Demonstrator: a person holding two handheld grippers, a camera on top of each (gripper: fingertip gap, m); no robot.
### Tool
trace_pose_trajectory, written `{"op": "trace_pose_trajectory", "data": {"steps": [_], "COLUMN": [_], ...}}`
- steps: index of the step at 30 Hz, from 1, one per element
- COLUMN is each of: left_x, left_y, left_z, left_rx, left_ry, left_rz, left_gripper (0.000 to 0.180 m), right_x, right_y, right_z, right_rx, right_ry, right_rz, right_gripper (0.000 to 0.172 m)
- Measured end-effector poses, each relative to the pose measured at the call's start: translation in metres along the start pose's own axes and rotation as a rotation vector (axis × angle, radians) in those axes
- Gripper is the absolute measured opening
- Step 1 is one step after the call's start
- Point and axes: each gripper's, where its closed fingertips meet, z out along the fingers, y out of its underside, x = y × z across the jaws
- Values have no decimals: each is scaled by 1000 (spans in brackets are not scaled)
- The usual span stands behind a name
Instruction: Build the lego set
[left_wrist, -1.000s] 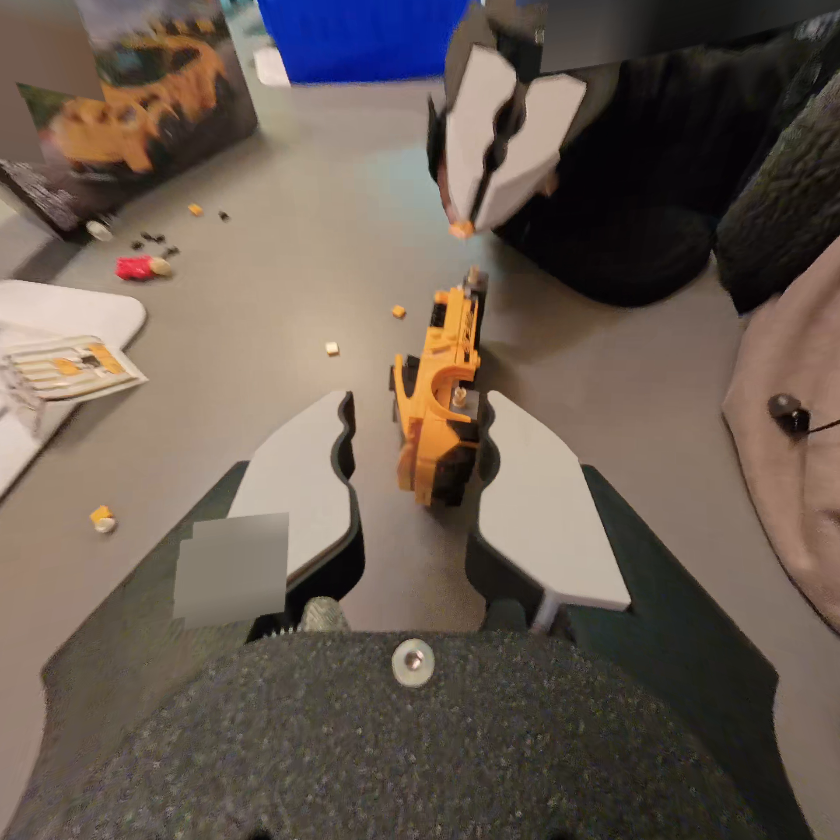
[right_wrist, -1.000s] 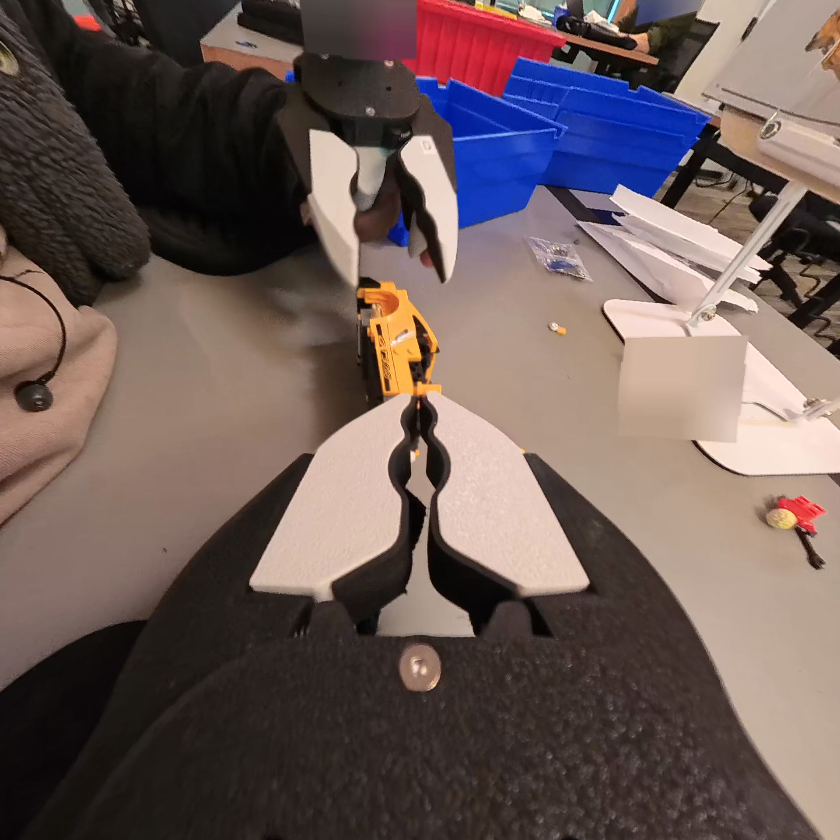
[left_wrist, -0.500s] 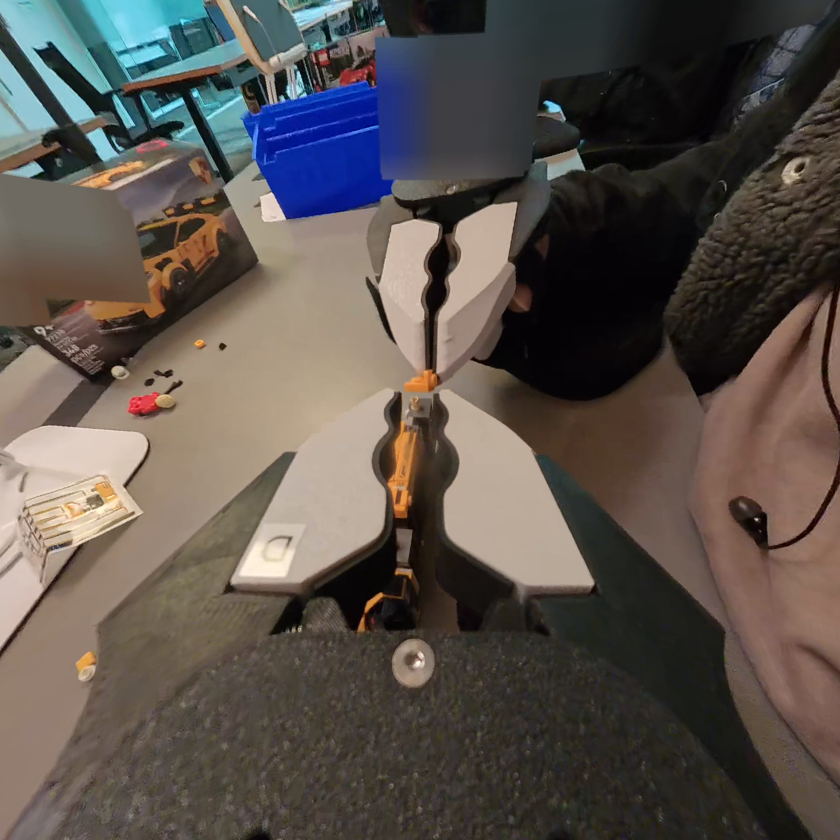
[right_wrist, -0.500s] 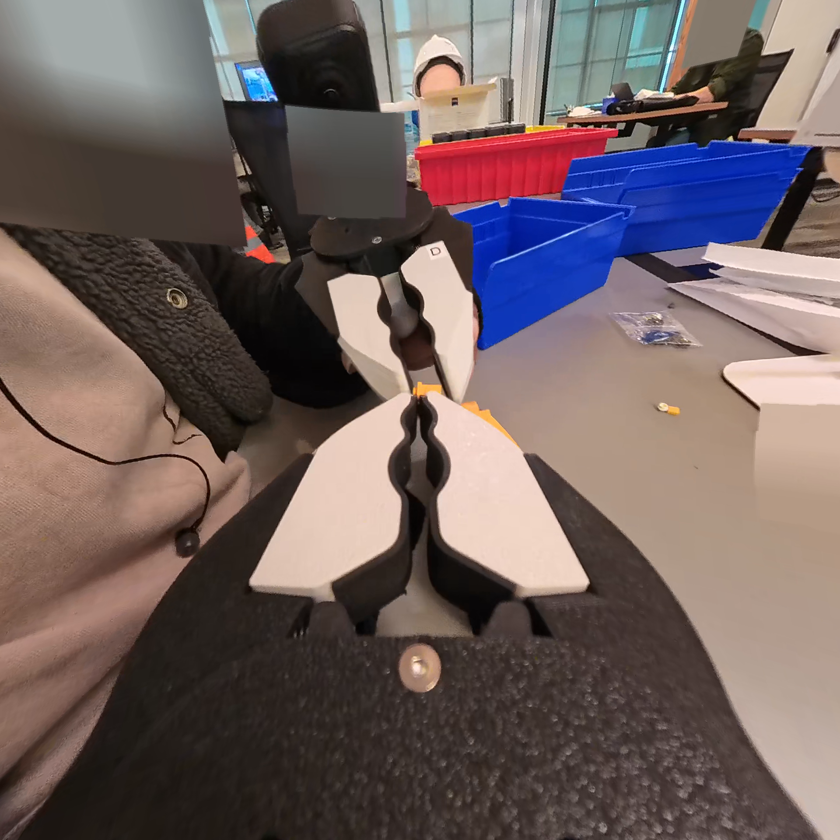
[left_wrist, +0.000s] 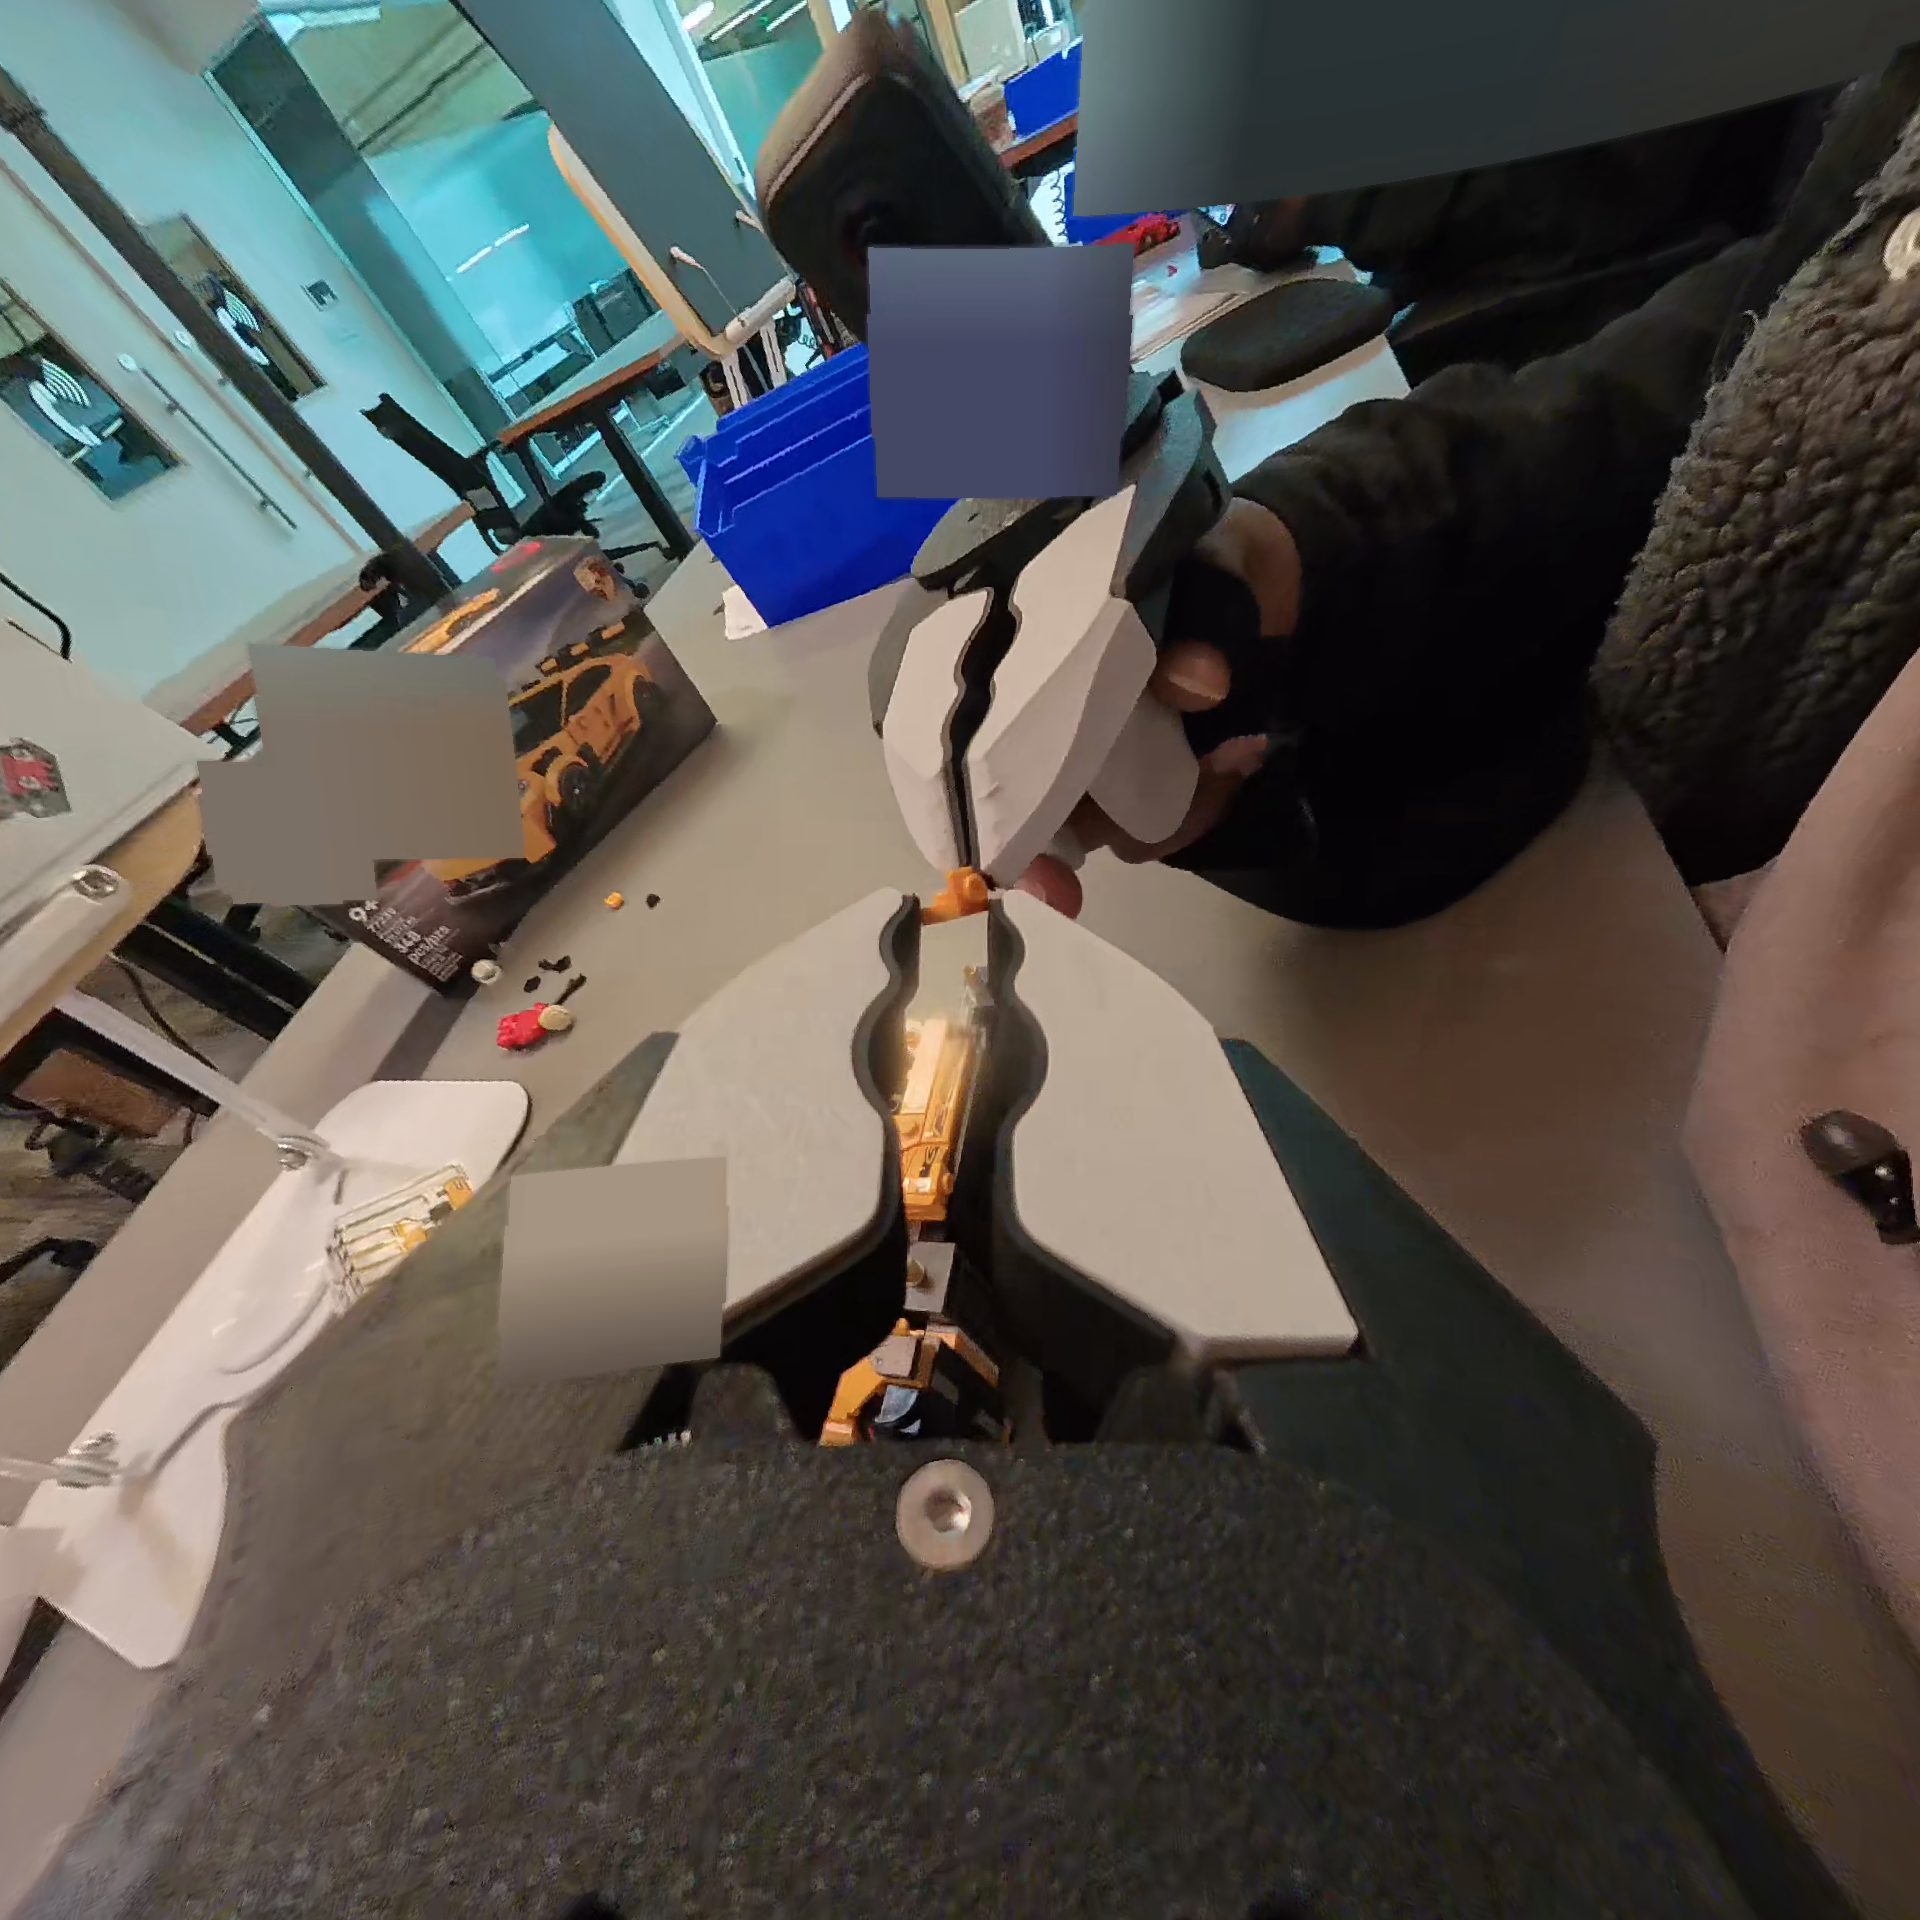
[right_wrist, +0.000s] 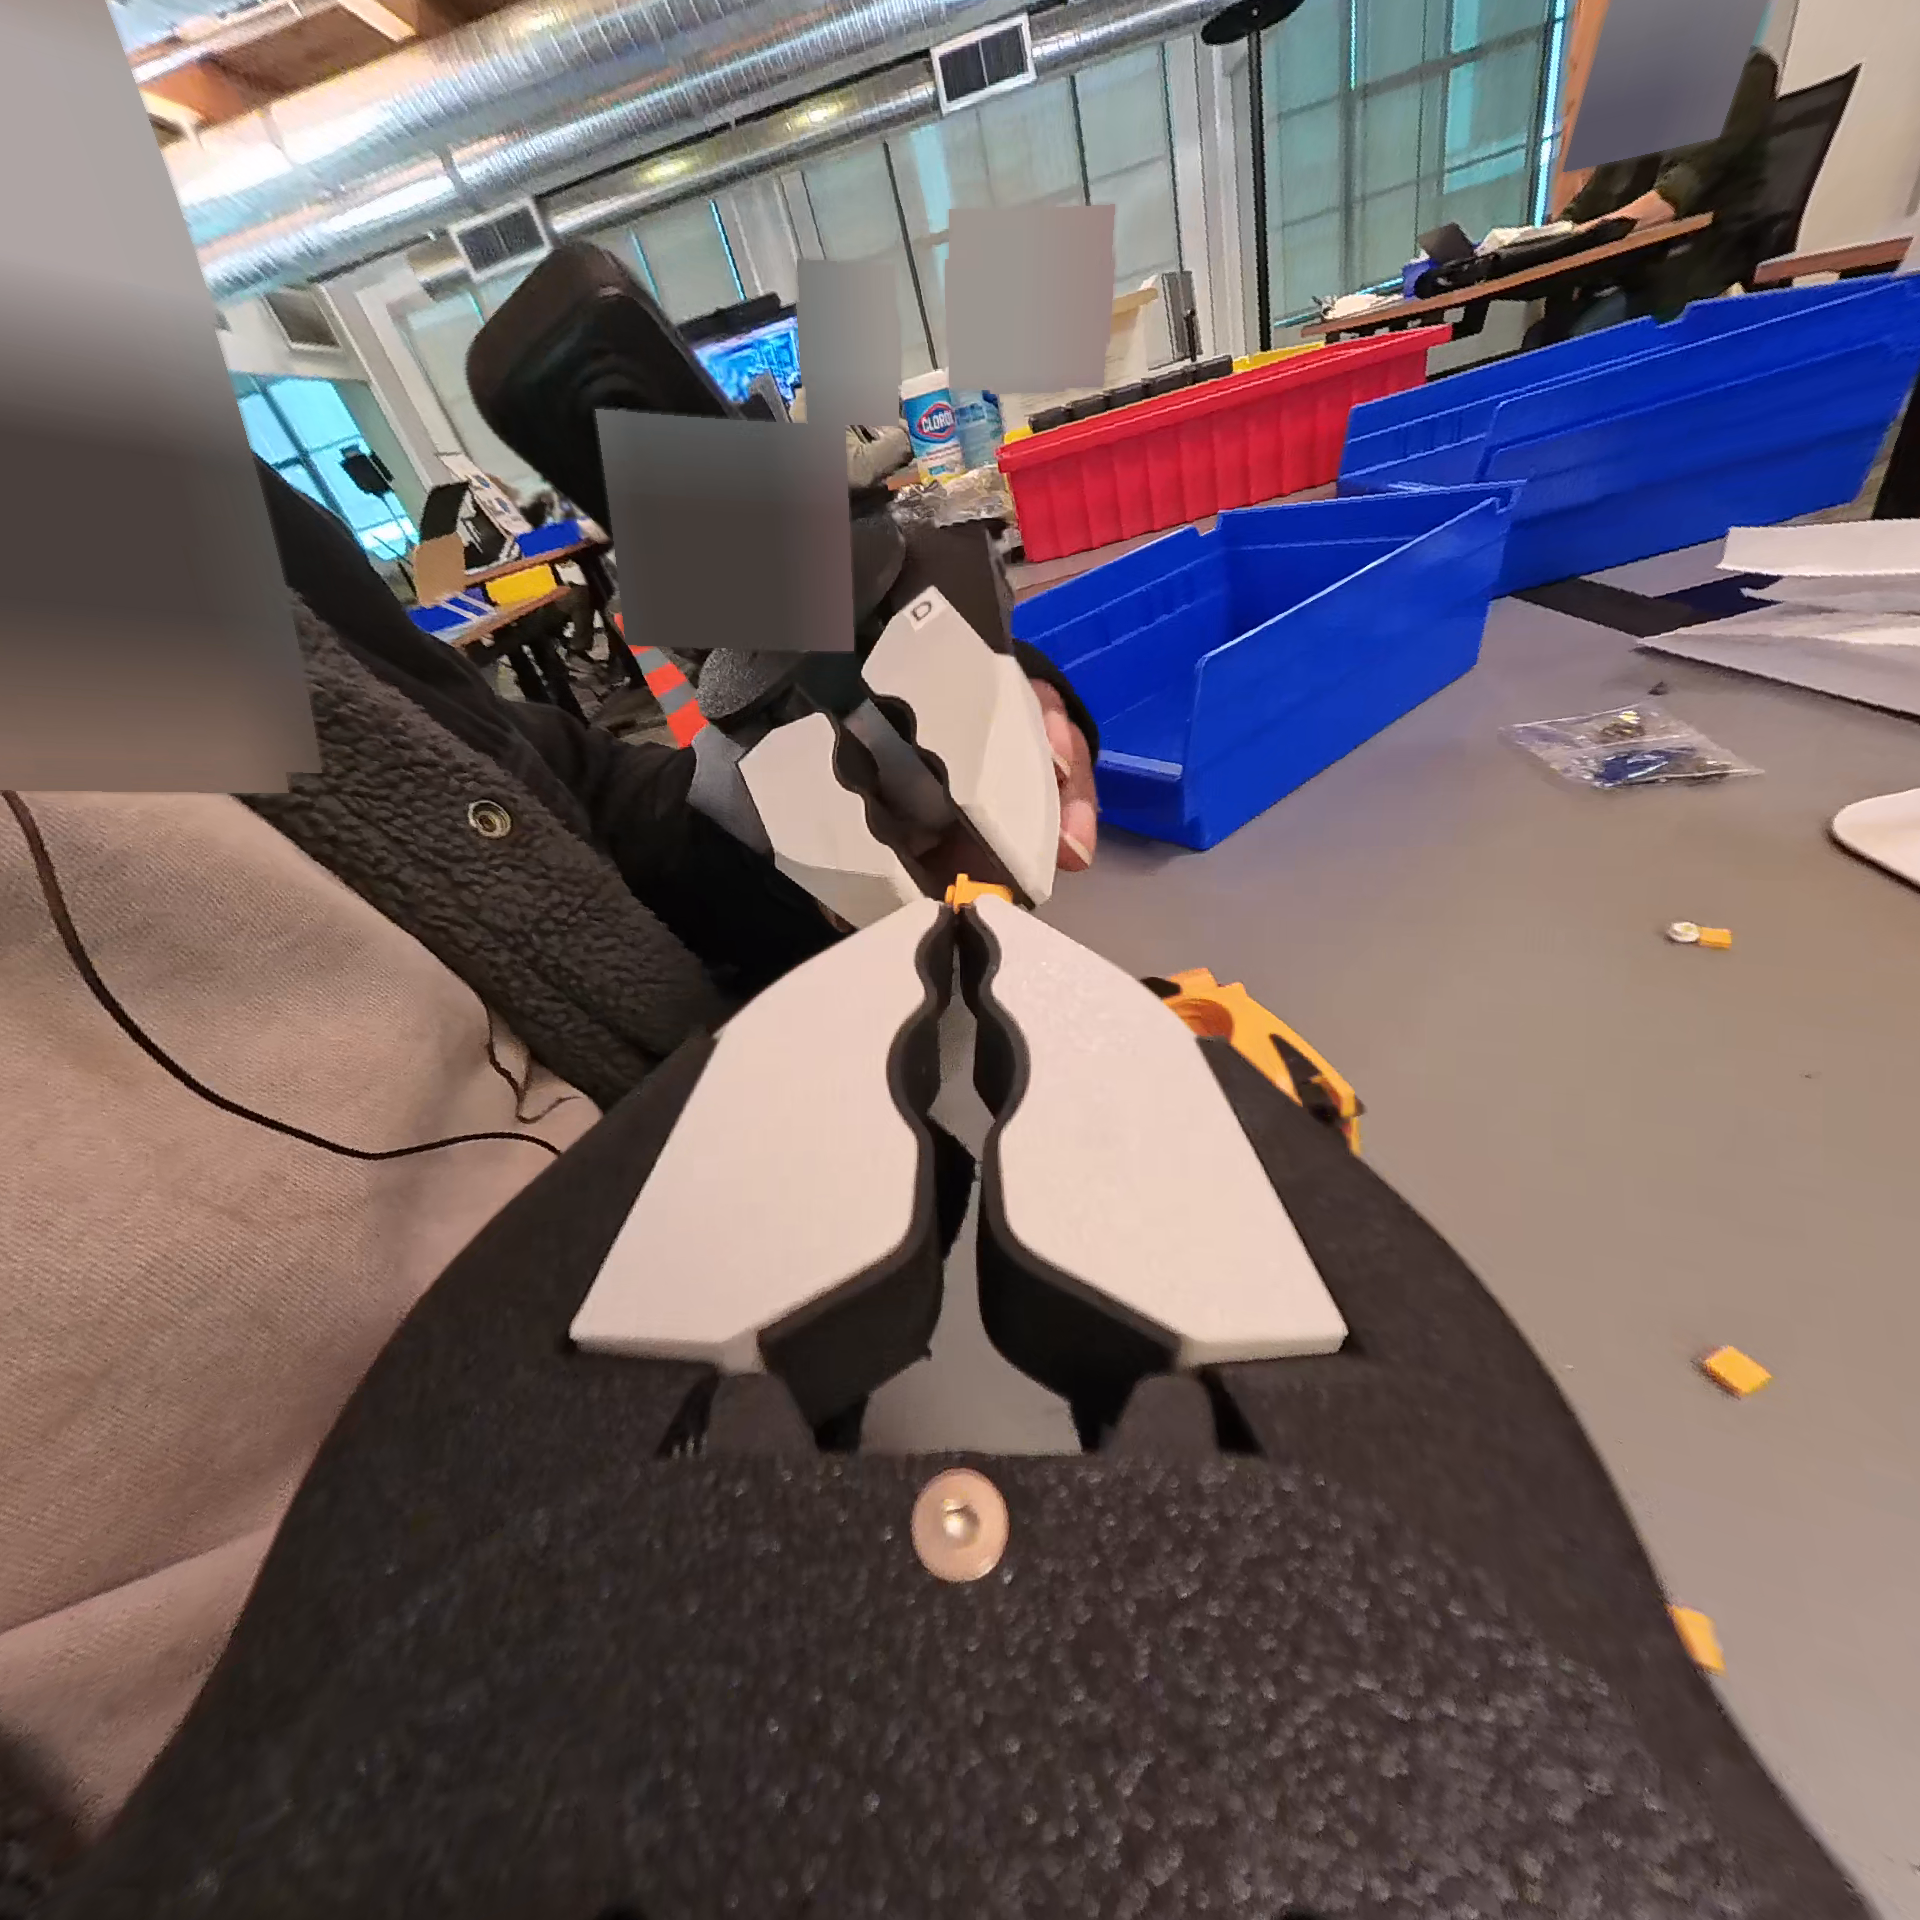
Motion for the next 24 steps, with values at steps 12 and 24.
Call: {"op": "trace_pose_trajectory", "data": {"steps": [12, 24], "left_x": [28, 50], "left_y": [-20, -33], "left_z": [-30, -38], "left_rx": [230, 224], "left_ry": [673, 1106], "left_rz": [-625, -861], "left_gripper": [11, 11], "right_x": [-35, -44], "right_y": [-10, 2], "right_z": [1, 18], "right_rx": [-184, -437], "right_ry": [-70, -104], "right_rz": [-462, -889], "right_gripper": [8, 18]}}
